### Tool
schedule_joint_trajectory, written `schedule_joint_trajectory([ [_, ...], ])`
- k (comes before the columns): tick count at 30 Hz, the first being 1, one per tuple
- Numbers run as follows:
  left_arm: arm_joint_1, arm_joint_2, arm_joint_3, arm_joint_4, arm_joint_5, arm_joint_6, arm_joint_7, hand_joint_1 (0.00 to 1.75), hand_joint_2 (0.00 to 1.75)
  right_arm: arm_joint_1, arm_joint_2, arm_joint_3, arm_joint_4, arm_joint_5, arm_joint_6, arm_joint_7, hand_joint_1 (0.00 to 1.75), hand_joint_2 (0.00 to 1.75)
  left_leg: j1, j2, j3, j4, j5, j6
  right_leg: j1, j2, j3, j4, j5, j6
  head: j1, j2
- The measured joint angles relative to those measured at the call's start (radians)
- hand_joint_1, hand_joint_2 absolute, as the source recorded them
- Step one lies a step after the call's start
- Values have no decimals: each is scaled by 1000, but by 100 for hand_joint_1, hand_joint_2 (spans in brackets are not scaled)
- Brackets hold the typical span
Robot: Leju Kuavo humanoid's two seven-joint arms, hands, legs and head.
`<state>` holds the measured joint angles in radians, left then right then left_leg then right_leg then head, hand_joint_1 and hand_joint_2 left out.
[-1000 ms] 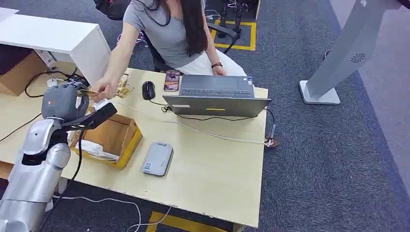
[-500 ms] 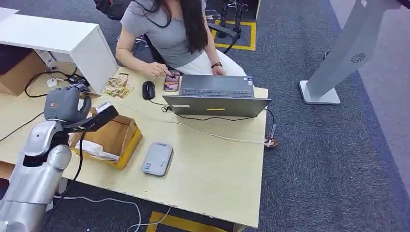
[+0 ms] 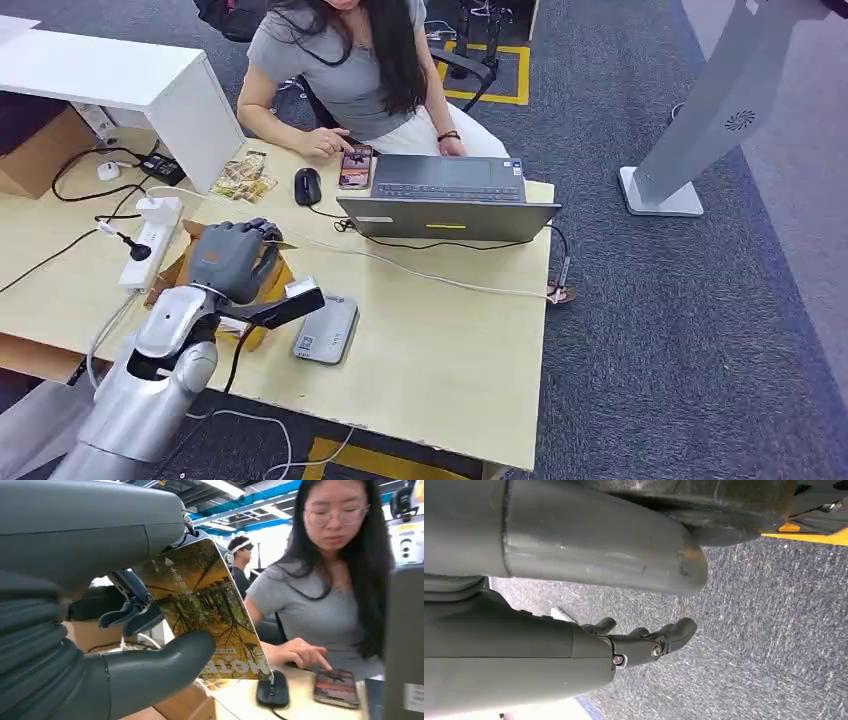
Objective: Pass the card to the sensor for recognition and then transmit it.
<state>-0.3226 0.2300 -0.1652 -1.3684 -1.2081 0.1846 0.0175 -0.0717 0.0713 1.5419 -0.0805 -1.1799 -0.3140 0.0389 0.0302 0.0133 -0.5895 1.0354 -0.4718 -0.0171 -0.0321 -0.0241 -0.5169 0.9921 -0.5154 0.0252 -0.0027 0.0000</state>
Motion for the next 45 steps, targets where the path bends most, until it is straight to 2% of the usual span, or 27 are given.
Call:
schedule_joint_trajectory([
  [4,2,-9,-12,0,8,0,-8,175,175,0,0,2,0,5,0,0,0,0,0,0,0,0,0,0,0,0,0,0,0,0,0,0],
  [8,1,-40,-44,0,1,-1,-17,175,175,-1,0,6,0,21,0,0,0,0,0,0,0,0,0,0,0,0,0,0,0,0,0,0],
  [14,-3,-67,-106,4,-29,-8,8,175,175,-1,0,6,-1,39,4,3,0,0,0,0,0,0,0,0,0,0,0,0,0,0,0,0],
  [19,-3,-76,-149,35,-48,-51,32,175,175,-1,0,7,-1,38,8,3,0,0,0,0,0,0,0,0,0,0,0,0,0,0,0,0],
  [29,-3,-81,-169,64,-49,-57,34,175,175,-1,0,7,-1,38,8,3,0,0,0,0,0,0,0,0,0,0,0,0,0,0,0,0],
  [45,2,-84,-238,152,-90,-262,172,175,175,-1,0,6,-1,18,9,24,0,0,0,0,0,0,0,0,0,0,0,0,0,0,0,0],
])
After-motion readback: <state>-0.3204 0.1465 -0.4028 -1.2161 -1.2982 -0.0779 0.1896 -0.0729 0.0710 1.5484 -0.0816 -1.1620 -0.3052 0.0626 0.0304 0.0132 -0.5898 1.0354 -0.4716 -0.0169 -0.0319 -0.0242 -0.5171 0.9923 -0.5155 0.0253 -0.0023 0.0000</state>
